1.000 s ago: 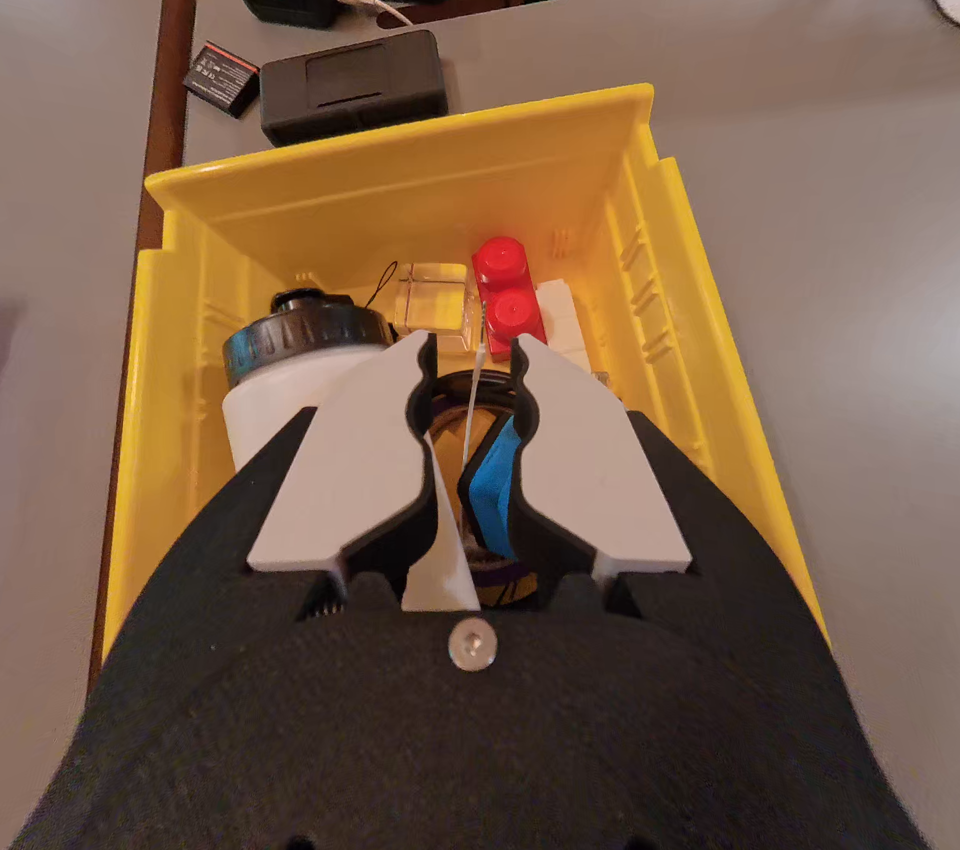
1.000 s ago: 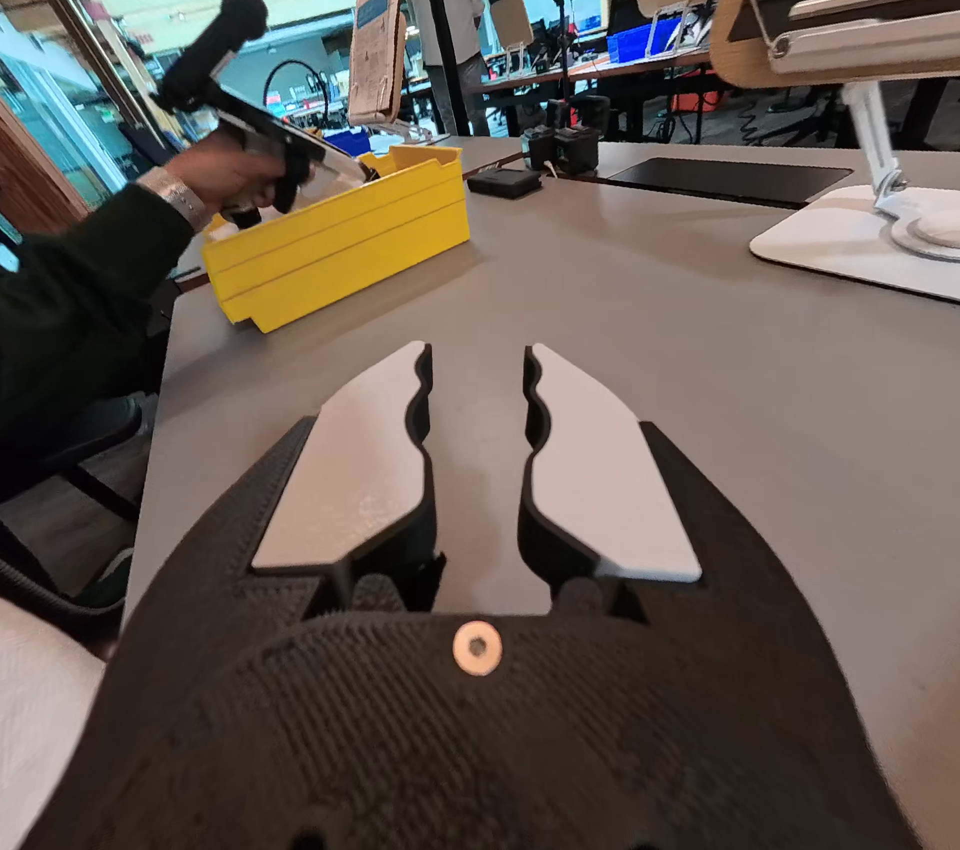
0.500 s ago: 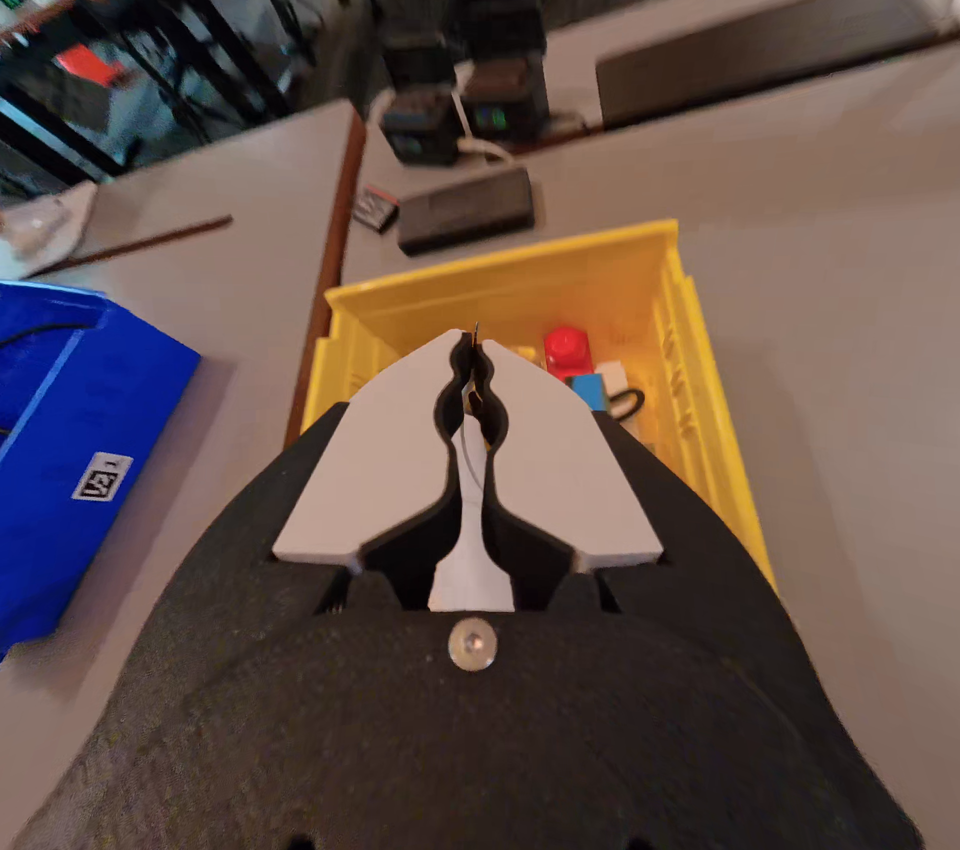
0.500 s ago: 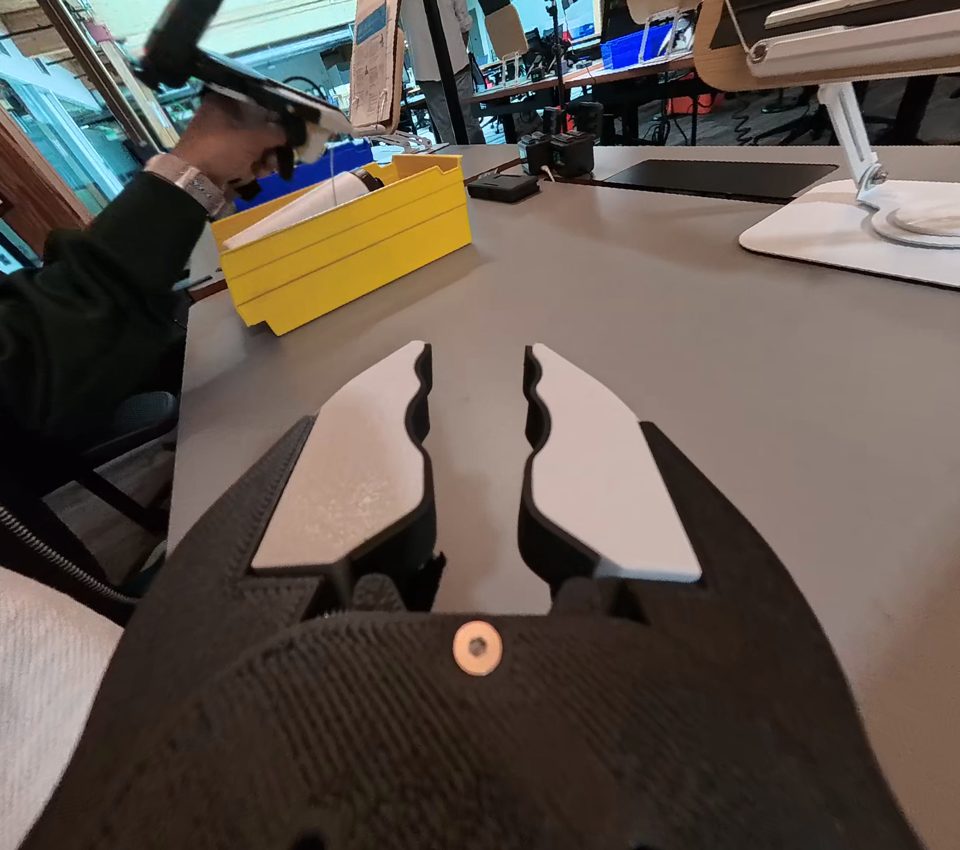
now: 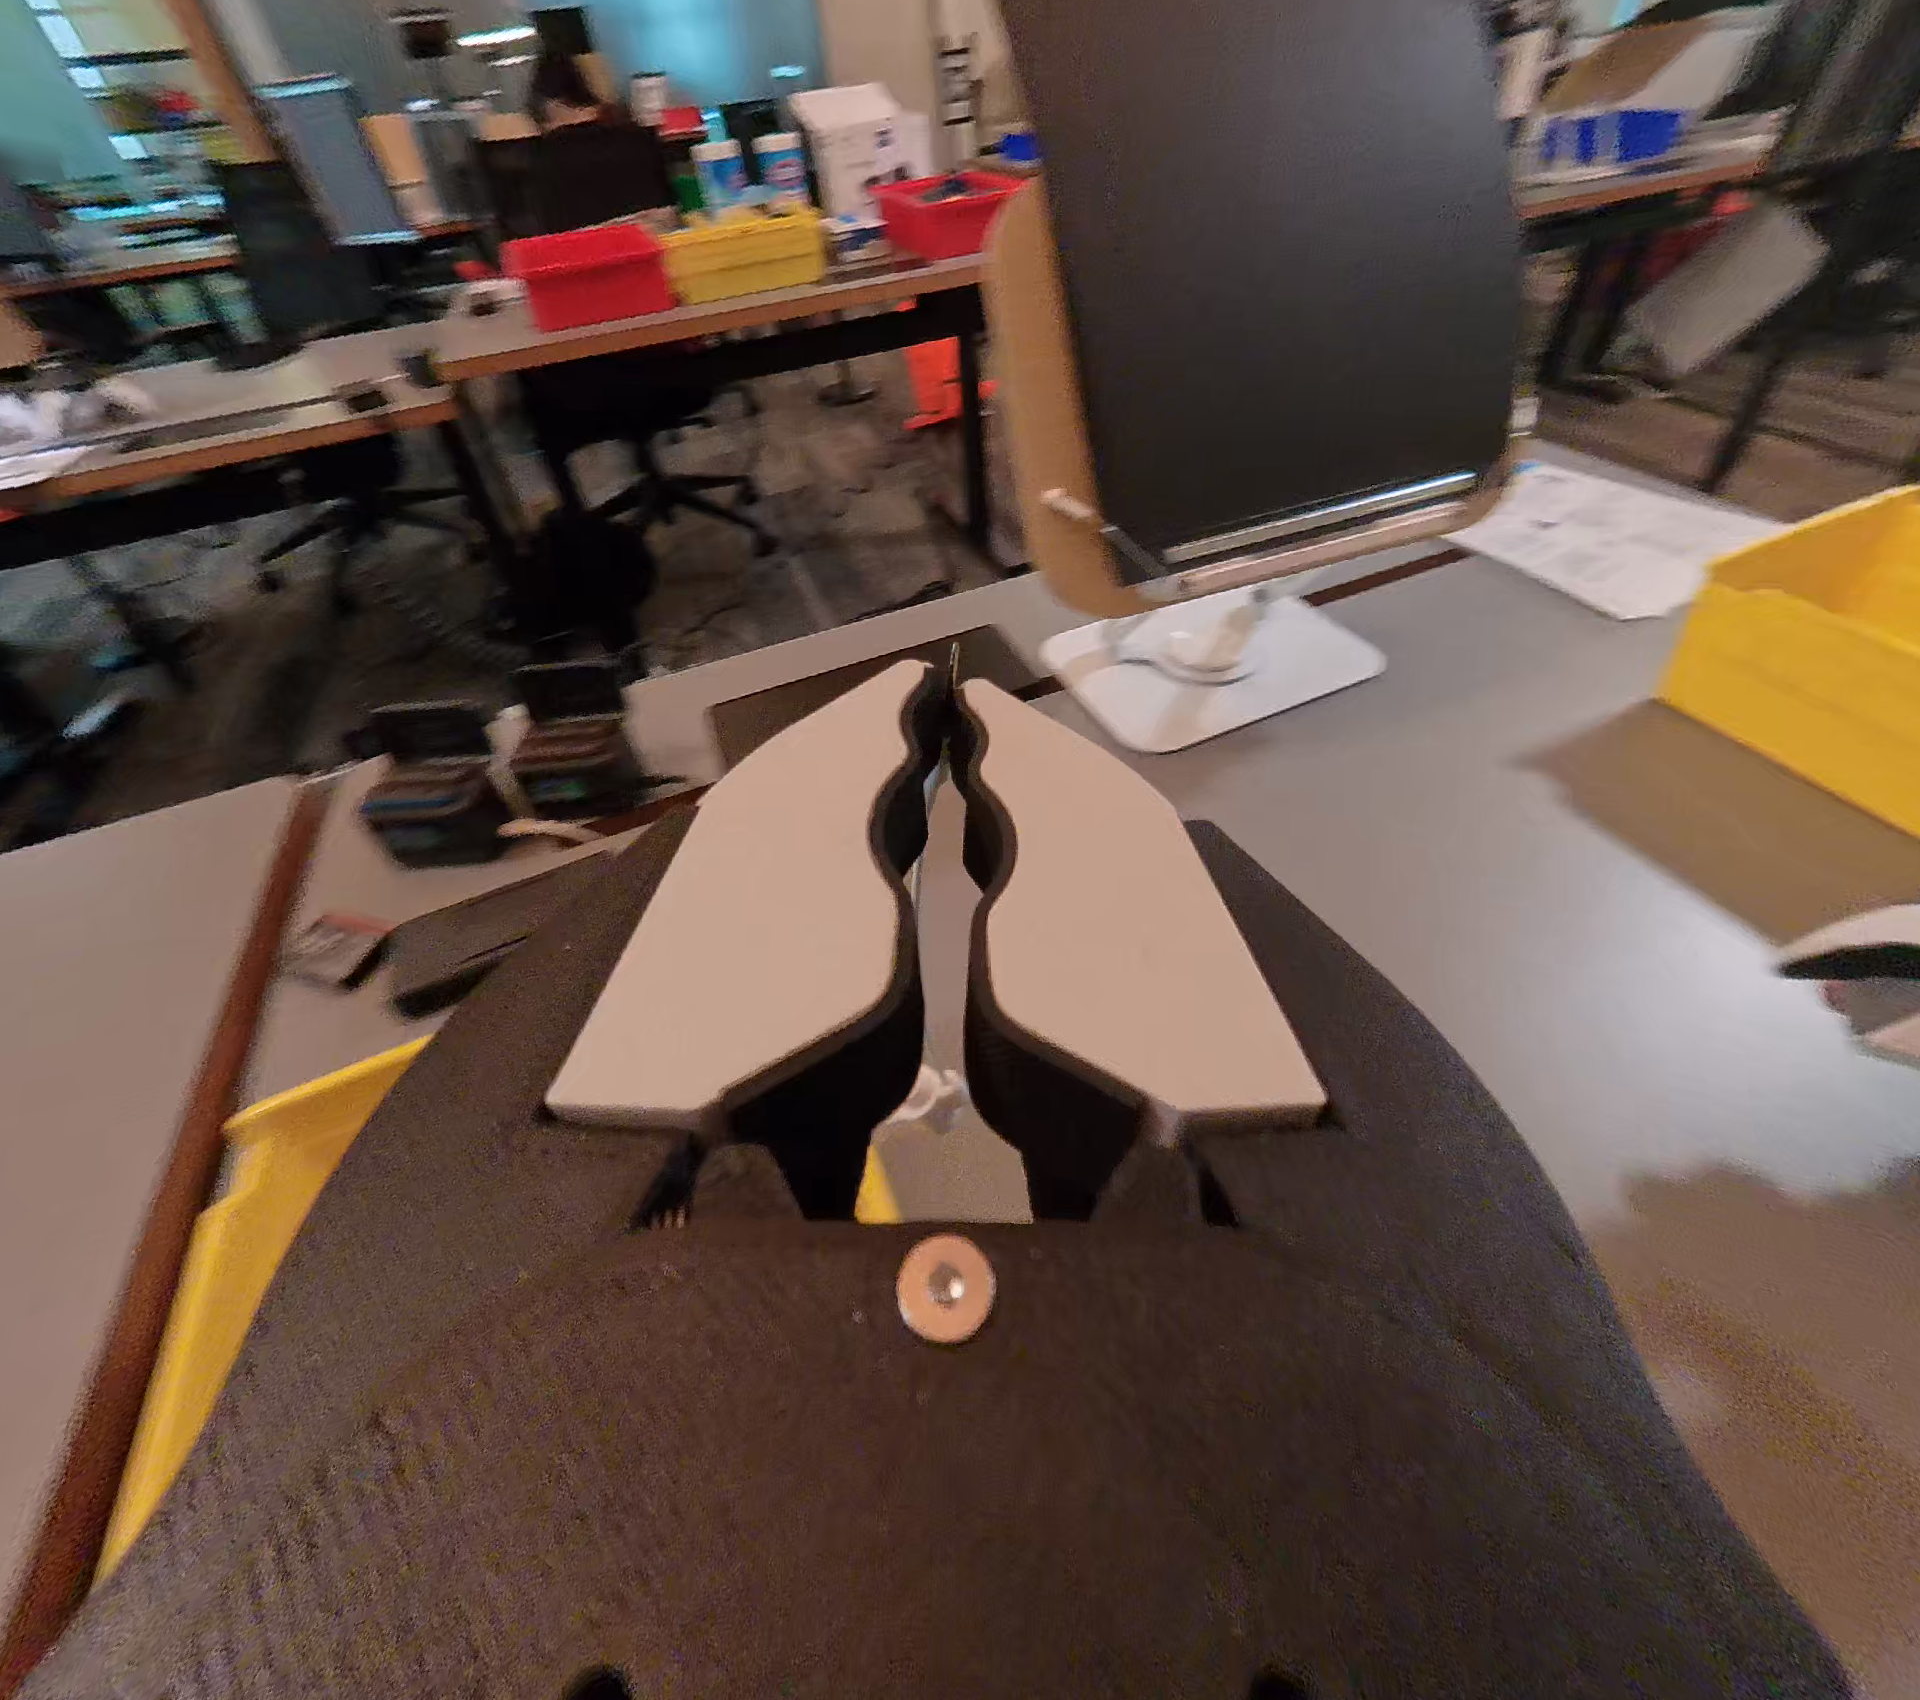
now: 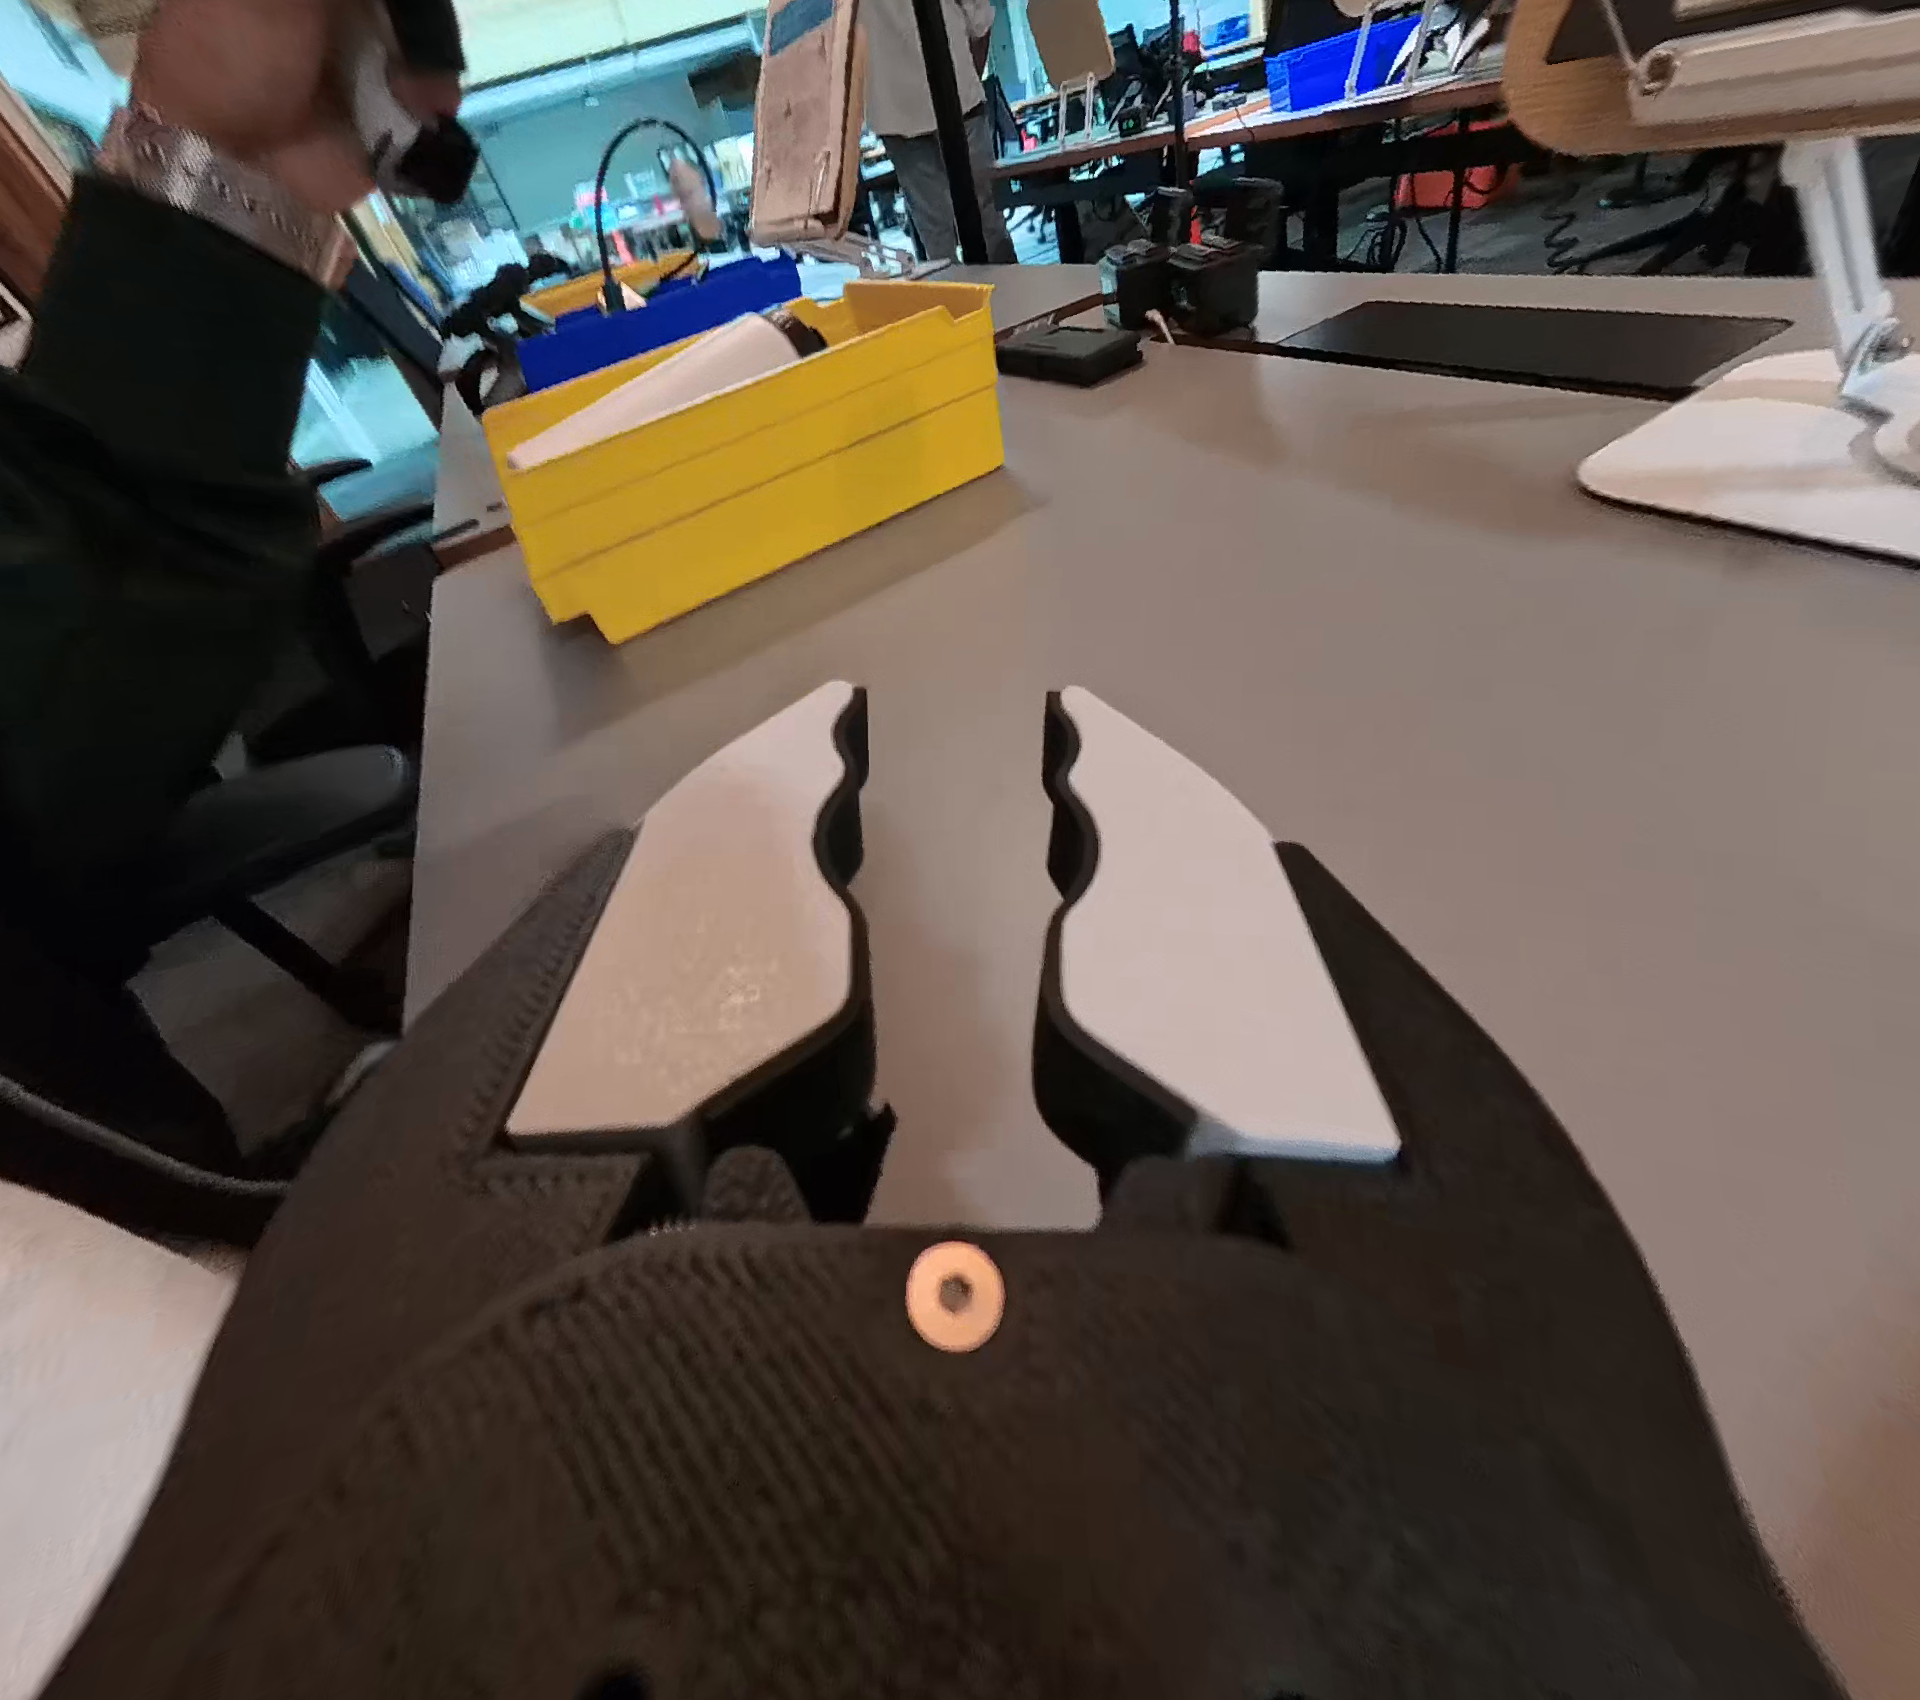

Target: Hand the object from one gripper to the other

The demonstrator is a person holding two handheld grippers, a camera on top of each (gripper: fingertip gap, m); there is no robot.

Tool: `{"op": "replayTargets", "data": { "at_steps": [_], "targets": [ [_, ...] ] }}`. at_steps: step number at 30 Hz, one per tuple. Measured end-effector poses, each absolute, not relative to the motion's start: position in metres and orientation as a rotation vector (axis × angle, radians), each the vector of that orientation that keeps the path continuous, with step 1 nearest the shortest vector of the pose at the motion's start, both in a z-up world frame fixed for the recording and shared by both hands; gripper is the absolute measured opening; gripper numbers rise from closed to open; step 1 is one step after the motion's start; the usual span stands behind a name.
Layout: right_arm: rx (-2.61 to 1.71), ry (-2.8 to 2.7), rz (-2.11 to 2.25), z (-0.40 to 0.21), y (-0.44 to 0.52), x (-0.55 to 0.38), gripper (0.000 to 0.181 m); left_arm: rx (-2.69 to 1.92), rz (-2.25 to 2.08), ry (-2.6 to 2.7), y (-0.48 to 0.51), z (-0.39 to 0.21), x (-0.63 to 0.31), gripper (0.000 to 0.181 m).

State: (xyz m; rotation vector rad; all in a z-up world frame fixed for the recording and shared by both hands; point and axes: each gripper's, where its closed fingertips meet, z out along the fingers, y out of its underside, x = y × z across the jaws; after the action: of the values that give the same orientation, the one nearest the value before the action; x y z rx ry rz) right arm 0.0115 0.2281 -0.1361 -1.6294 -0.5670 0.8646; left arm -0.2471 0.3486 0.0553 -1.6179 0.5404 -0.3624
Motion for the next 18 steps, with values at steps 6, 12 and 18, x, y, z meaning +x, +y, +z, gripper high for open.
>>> {"op": "replayTargets", "data": {
  "at_steps": [6, 12, 18],
  "targets": [
    [-1.569, -0.757, 0.702, -0.131, 0.208, -0.006, 0.030, -1.614, -0.654, 0.753, 0.318, 0.028, -0.142, 0.002],
    [-1.514, -0.820, 0.621, -0.126, 0.198, -0.007, 0.026, -1.587, -0.949, 0.943, 0.276, -0.018, -0.047, 0.002],
    [-1.460, -0.766, 0.708, -0.112, 0.195, 0.008, 0.027, -1.489, -1.130, 1.170, 0.218, -0.066, 0.009, 0.002]
  ]
}}
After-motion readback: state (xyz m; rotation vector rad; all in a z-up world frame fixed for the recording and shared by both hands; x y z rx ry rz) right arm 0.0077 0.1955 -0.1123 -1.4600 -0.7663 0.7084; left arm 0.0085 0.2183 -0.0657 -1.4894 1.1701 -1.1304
